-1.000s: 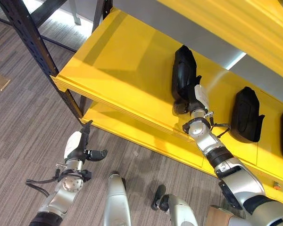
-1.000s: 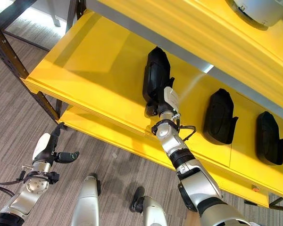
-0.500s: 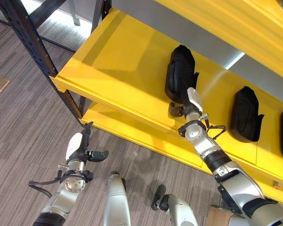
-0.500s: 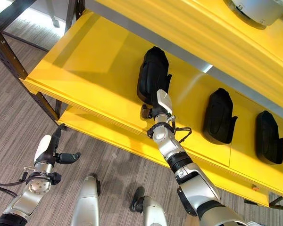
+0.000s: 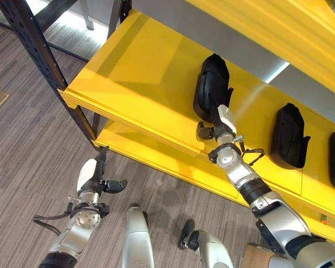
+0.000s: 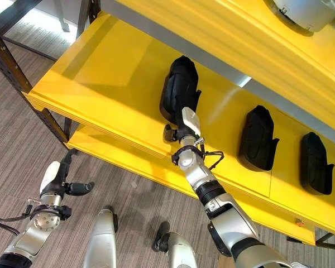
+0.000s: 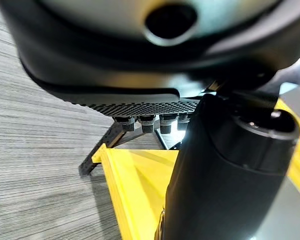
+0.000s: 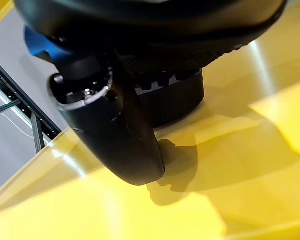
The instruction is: Move parts from the plastic box to the shelf.
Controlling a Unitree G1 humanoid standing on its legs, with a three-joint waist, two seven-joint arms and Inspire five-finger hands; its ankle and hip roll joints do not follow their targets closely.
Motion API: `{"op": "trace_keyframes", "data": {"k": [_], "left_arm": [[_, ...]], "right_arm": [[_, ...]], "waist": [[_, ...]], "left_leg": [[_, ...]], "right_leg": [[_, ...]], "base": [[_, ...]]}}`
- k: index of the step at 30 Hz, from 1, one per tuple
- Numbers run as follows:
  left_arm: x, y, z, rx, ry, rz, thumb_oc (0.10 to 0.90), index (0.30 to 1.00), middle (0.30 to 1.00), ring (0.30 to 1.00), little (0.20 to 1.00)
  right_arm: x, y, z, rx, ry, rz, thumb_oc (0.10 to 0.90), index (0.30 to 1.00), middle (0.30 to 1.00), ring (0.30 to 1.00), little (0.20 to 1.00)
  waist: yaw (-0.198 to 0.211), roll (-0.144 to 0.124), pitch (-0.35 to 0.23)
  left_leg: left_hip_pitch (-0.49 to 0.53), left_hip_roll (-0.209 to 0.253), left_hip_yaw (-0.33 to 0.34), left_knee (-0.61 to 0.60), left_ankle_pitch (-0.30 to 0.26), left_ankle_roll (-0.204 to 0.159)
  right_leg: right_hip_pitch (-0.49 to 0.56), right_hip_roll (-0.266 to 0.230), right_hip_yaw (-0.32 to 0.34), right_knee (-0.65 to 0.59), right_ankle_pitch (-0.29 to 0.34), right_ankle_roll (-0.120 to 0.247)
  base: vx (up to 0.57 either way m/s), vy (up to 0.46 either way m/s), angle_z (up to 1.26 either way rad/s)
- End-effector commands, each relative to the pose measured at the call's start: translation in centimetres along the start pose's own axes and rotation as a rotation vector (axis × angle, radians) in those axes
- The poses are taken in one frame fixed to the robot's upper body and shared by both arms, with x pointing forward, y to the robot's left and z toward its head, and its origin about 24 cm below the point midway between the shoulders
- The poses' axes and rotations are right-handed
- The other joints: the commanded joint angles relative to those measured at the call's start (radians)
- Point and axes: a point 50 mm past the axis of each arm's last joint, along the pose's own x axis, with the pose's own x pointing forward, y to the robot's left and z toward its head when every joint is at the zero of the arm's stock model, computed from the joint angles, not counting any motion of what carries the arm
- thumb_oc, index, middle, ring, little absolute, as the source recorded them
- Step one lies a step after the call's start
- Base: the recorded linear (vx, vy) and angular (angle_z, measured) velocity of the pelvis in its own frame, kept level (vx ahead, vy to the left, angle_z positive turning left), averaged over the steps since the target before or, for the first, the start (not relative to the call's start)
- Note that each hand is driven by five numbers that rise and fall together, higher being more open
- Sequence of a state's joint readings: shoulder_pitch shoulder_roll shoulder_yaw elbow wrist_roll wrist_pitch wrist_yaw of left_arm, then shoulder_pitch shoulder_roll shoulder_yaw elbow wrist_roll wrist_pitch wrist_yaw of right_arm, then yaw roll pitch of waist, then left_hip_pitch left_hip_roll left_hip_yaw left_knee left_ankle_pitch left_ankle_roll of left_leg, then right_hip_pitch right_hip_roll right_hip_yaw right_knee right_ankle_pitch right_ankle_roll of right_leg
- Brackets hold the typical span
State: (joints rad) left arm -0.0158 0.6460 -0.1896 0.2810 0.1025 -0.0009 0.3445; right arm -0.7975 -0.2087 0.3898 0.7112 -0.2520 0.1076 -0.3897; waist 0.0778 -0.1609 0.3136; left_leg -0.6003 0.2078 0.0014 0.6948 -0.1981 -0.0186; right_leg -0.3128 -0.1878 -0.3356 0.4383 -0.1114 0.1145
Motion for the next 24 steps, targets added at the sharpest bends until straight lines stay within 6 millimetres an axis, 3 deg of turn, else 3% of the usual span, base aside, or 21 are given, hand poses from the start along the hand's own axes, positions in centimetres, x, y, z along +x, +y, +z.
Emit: {"op": "trace_keyframes", "data": {"k": [1, 14, 24], "left_arm": [[1.0, 2.0, 3.5, -0.007, -0.182, 0.1, 0.9, 1.0, 1.0, 1.0, 1.0], [0.9, 1.9, 3.1, 0.012, -0.165, 0.102, 0.9, 1.0, 1.0, 1.0, 1.0], [0.9, 1.6, 2.9, 0.012, -0.155, 0.097, 0.9, 1.0, 1.0, 1.0, 1.0]], "right_arm": [[1.2, -1.3, 3.8, 0.069, -0.134, -0.039, 0.9, 1.0, 1.0, 1.0, 1.0], [0.8, 0.5, 5.5, 0.134, -0.168, 0.032, 0.9, 1.0, 1.0, 1.0, 1.0], [0.4, 1.4, 5.6, 0.147, -0.168, 0.065, 0.9, 1.0, 1.0, 1.0, 1.0]], "waist": [[0.012, -0.009, -0.006], [0.024, -0.014, 0.004], [0.021, -0.014, 0.01]], "left_leg": [[0.032, 0.065, -0.065, 0.004, -0.038, -0.024], [0.039, 0.06, -0.062, 0.0, -0.039, -0.023], [0.045, 0.062, -0.058, -0.001, -0.039, -0.022]], "right_leg": [[0.062, -0.054, 0.082, -0.047, 0.097, 0.061], [0.063, -0.056, 0.085, -0.045, 0.099, 0.059], [0.061, -0.056, 0.089, -0.036, 0.095, 0.058]], "base": [[0.0, 0.0, 0.0], [0.0, 0.0, 0.0], [0.0, 0.0, 0.0]]}}
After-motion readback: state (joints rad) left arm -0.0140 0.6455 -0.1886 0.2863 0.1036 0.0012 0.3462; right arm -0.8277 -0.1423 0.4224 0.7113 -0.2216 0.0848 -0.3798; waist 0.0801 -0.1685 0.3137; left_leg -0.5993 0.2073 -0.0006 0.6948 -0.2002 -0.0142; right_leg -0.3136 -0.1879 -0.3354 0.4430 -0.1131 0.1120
